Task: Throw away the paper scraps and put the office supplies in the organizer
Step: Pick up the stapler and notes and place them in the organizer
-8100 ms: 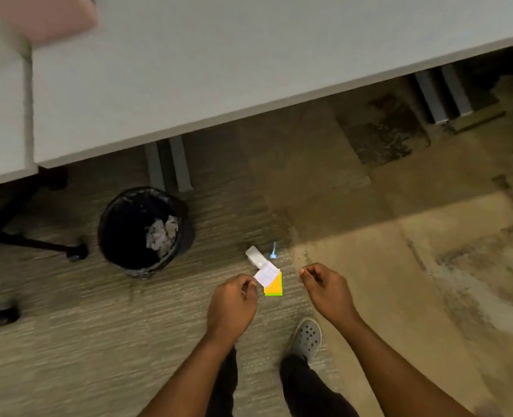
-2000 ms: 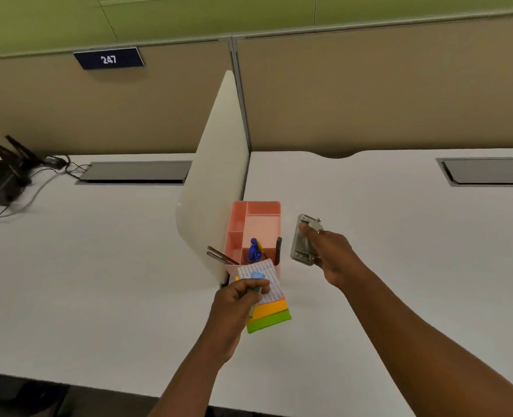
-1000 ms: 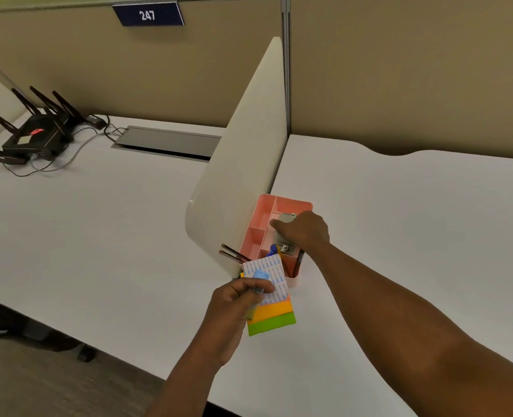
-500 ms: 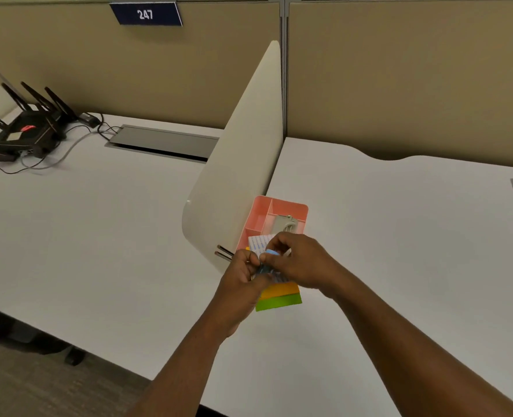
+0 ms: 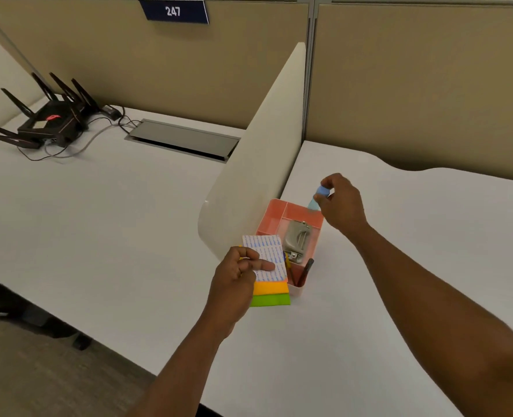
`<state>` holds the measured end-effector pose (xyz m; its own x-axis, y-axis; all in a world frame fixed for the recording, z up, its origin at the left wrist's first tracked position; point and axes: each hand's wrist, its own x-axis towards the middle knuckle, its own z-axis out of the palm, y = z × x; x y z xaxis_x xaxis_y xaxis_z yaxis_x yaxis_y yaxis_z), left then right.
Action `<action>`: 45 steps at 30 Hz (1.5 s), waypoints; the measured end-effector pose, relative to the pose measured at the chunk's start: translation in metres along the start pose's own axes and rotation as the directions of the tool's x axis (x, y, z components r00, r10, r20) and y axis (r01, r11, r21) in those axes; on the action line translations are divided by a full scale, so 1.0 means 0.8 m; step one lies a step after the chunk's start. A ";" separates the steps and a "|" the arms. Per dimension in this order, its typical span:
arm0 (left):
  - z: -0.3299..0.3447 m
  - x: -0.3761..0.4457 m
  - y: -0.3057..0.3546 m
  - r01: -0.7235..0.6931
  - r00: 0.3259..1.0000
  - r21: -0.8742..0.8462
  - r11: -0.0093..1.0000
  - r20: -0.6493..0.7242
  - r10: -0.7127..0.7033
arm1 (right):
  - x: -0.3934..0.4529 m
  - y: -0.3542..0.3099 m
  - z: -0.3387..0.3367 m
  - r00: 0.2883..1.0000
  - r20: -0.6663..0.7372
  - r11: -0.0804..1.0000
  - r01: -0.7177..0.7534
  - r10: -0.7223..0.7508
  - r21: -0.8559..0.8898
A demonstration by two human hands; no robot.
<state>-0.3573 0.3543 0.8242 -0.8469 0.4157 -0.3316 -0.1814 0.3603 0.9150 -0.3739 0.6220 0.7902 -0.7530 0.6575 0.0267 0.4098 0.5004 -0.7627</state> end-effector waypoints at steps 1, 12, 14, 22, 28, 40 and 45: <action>0.000 -0.001 0.000 -0.001 1.000 -0.003 1.000 -0.006 0.001 | 0.003 0.007 0.007 0.999 0.034 0.998 0.029 -0.027 -0.058; 0.009 -0.006 0.008 -0.124 0.992 0.037 0.992 -0.009 0.125 | -0.017 0.036 0.023 0.992 0.118 0.974 -0.026 0.054 -0.224; 0.011 -0.004 0.011 -0.144 0.990 0.033 0.989 -0.004 0.144 | -0.036 0.014 0.017 0.996 0.035 0.992 -0.079 0.083 -0.094; 0.031 0.014 0.013 -0.178 0.983 -0.063 0.982 -0.058 0.174 | -0.152 -0.057 0.007 0.820 0.551 0.764 -0.454 0.157 0.459; 0.031 0.031 0.019 -0.042 0.993 -0.385 0.922 -0.121 -0.005 | -0.171 -0.058 -0.010 0.558 0.817 0.289 -0.814 0.146 0.505; 0.032 0.033 0.030 0.069 0.997 -0.511 0.857 0.007 -0.076 | -0.192 -0.068 0.012 0.622 0.745 0.292 -0.778 0.240 0.556; 0.024 0.030 0.024 -0.037 0.993 -0.181 0.983 -0.115 0.016 | -0.190 -0.071 0.007 0.679 0.715 0.459 -0.695 0.167 0.553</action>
<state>-0.3717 0.3877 0.8293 -0.9014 0.3231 -0.2881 -0.2372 0.1879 0.9531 -0.2858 0.4904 0.8256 -0.8110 0.1273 -0.5711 0.4269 -0.5389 -0.7262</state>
